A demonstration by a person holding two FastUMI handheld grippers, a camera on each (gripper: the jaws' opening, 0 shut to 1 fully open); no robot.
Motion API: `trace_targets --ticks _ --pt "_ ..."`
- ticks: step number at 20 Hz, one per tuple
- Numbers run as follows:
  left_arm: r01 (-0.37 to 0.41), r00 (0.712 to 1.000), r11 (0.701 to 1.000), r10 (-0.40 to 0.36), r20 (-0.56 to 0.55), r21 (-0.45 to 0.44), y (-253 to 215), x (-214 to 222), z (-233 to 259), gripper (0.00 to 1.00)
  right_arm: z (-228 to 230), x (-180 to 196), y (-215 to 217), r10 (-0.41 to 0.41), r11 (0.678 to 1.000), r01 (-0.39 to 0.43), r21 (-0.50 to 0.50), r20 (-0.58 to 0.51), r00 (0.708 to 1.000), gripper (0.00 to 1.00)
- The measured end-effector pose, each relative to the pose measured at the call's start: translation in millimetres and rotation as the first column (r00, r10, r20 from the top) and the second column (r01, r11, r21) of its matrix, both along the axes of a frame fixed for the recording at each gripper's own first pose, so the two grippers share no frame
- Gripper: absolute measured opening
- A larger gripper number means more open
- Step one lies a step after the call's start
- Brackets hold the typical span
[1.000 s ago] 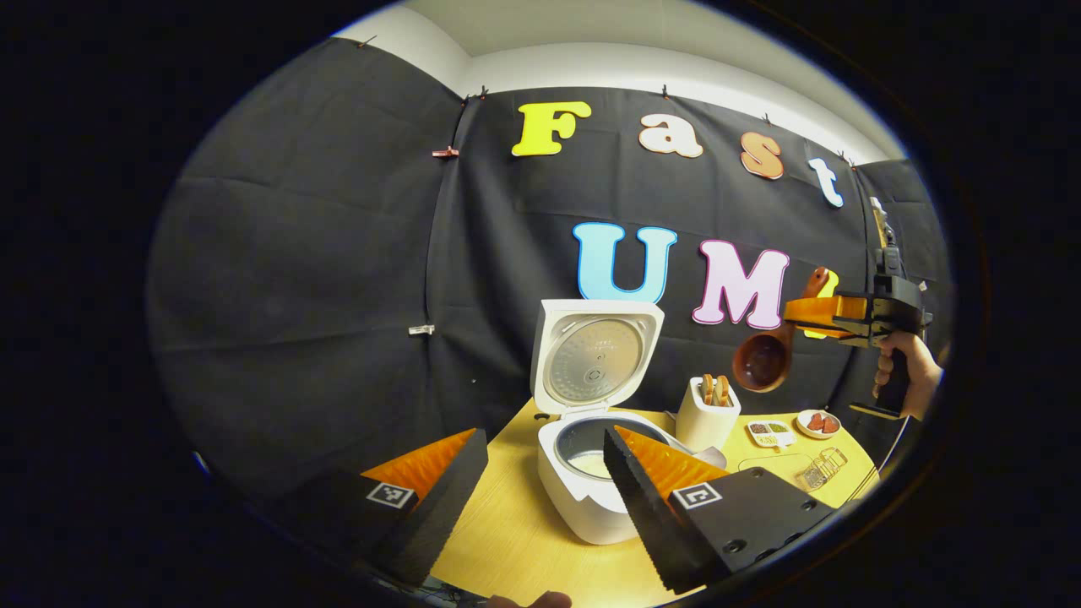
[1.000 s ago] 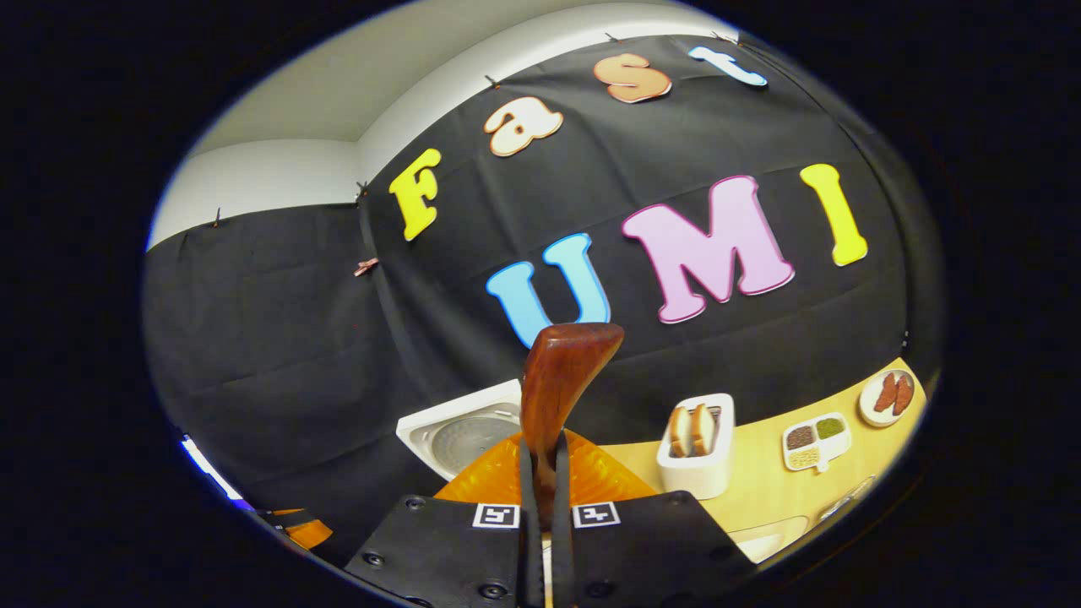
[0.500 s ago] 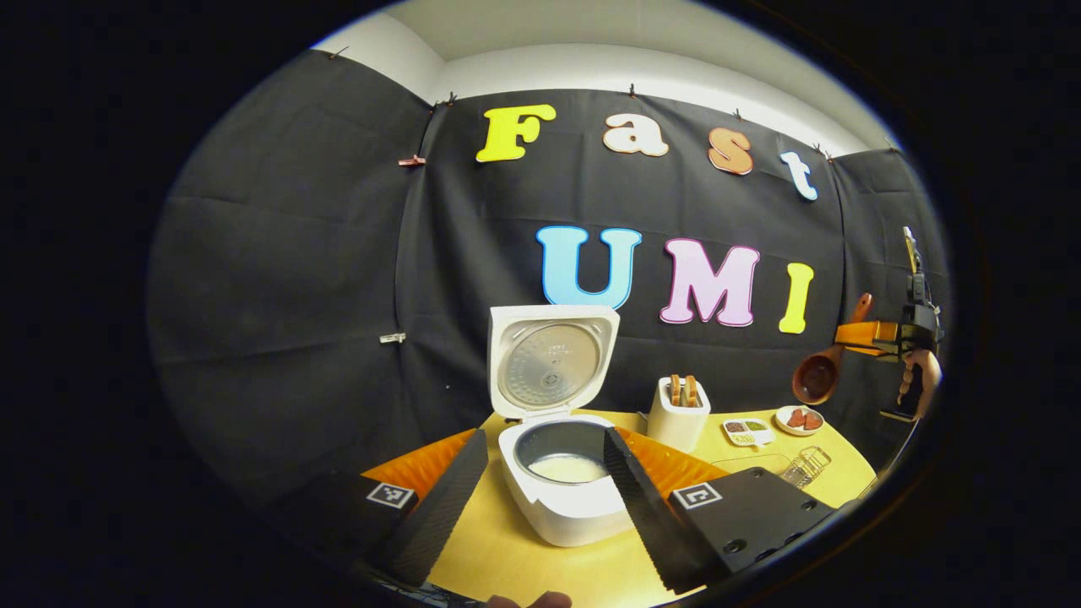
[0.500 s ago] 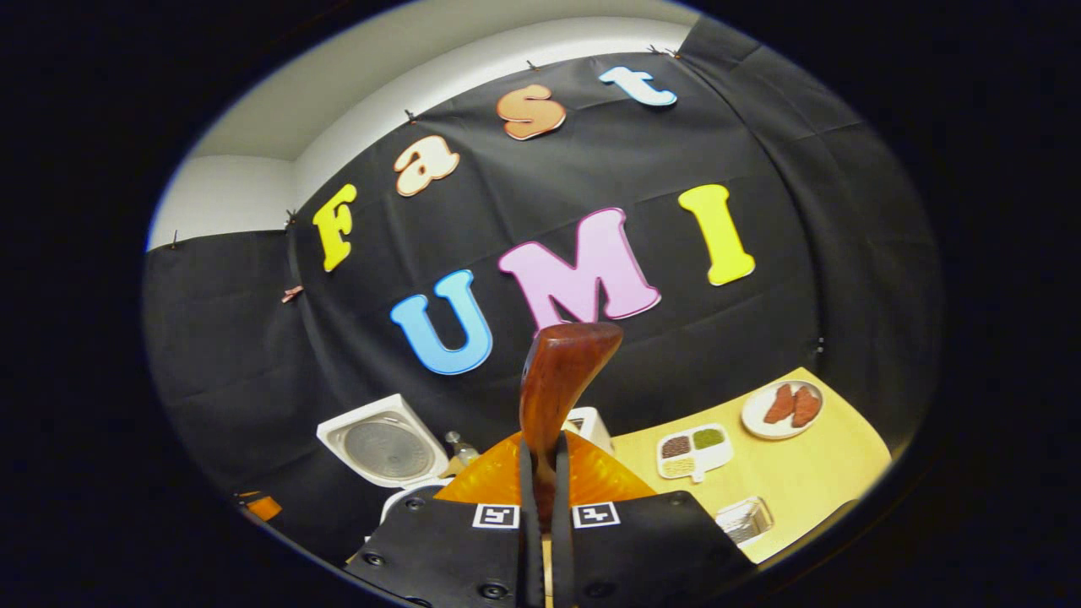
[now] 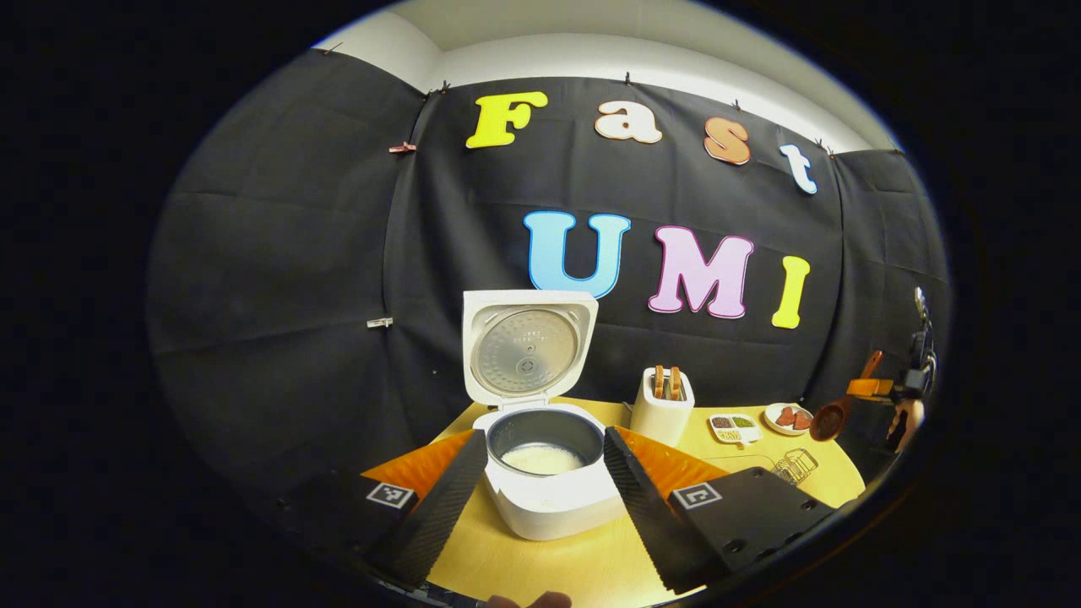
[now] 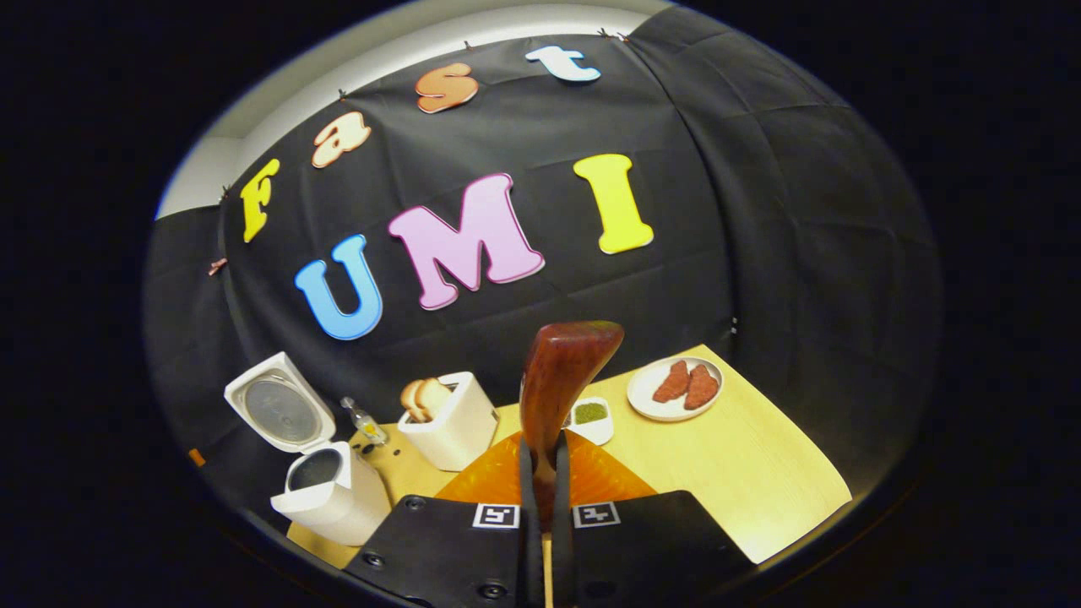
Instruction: Close the left gripper, press the button to open the rice cooker; take a wooden spoon from the chopstick holder with the right hand, scoop a spoonful of rice and pour it into the rice cooker, then put the wooden spoon back into the chopstick holder.
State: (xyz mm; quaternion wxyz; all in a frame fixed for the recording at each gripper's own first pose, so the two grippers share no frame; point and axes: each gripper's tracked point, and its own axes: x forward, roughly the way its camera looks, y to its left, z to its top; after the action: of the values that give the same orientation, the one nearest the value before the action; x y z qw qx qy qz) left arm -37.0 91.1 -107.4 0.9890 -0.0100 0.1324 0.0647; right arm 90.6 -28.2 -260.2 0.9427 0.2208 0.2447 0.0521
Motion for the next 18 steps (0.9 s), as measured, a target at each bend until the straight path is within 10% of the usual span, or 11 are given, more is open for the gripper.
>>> trace_targets --ticks 13,18 --pt "-0.052 0.997 0.998 0.053 -0.056 0.028 -8.9 2.6 -4.4 0.95 -138.2 -10.6 13.4 0.049 0.999 -0.042 0.035 -0.243 0.969 0.1" --pt "-0.054 0.997 0.998 0.055 -0.047 0.02 -7.8 2.3 3.2 0.95 -146.8 -21.5 -0.1 0.0 0.994 0.033 0.106 -0.294 0.956 0.28"
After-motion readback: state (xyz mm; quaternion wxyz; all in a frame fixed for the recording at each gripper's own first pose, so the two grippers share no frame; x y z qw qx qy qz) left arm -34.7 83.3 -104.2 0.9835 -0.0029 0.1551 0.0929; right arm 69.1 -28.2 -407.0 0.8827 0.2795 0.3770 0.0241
